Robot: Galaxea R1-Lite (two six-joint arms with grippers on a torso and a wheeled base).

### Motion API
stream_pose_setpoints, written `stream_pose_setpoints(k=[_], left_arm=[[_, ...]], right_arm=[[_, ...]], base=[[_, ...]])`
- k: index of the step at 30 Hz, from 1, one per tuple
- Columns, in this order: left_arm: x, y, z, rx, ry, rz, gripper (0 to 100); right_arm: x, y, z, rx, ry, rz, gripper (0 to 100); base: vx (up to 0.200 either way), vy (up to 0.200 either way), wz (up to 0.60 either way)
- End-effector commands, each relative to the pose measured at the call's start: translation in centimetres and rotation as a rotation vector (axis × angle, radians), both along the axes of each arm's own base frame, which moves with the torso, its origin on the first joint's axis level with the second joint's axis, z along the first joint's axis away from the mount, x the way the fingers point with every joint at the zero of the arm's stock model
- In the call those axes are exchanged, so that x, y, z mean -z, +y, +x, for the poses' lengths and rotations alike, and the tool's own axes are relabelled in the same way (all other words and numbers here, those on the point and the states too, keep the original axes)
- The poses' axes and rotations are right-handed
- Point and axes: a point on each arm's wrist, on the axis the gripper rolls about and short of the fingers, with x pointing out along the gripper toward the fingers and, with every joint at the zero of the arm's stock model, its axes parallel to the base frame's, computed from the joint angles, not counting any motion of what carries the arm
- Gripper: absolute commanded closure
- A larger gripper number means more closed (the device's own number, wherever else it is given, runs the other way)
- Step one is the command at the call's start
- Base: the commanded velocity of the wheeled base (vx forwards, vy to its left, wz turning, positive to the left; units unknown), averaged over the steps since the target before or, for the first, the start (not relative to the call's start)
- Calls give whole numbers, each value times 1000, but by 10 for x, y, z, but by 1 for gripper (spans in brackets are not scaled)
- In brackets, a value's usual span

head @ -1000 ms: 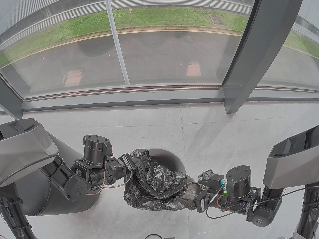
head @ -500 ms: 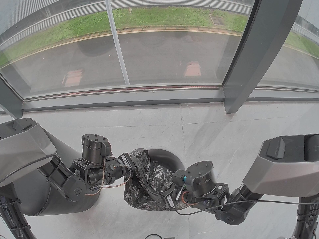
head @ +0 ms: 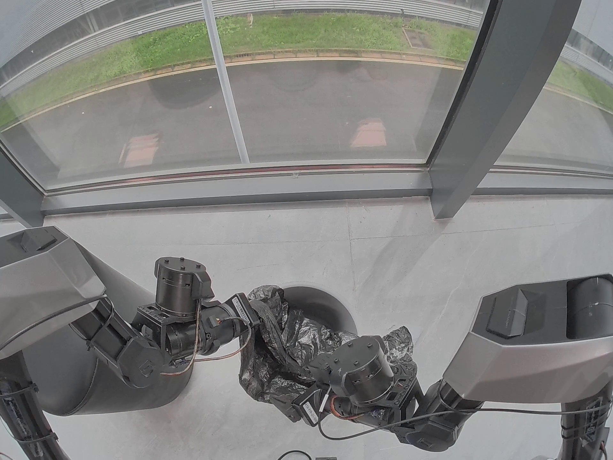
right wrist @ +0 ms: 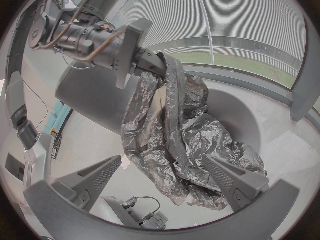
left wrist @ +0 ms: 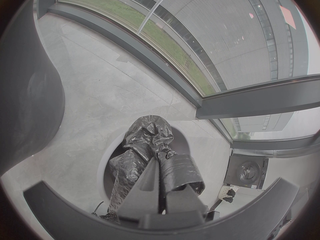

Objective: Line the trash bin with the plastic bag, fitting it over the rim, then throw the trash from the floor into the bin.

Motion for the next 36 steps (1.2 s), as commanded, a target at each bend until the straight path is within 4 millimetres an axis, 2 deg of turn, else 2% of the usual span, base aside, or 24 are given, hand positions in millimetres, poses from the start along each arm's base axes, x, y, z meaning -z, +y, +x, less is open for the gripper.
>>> stream_pose_setpoints(k=[1, 3, 10, 15, 24, 29, 36], left_arm=[[1, 0, 1, -1, 2, -1, 100], [1, 0, 1, 0, 2, 1, 100], [1, 0, 1, -3, -1, 1, 100], [1, 0, 1, -3, -1, 1, 100], [0, 0, 1, -6, -4, -1, 100], [-1, 2, 2, -10, -7, -1, 100], [0, 11, 8, -42, -21, -5, 100]], right_arm=[[2, 6, 4, 6, -16, 22, 0], [2, 9, 7, 11, -26, 27, 0], [23, 24, 29, 80, -68, 4, 0], [26, 24, 38, 152, -131, -44, 0], [14, 17, 45, 270, -223, -92, 0], [-1, 15, 45, 293, -251, -77, 0], [-19, -7, 63, 377, -276, -66, 0]], base=[[0, 0, 0], [0, 0, 0], [0, 0, 0], [0, 0, 0], [0, 0, 0], [0, 0, 0], [0, 0, 0]])
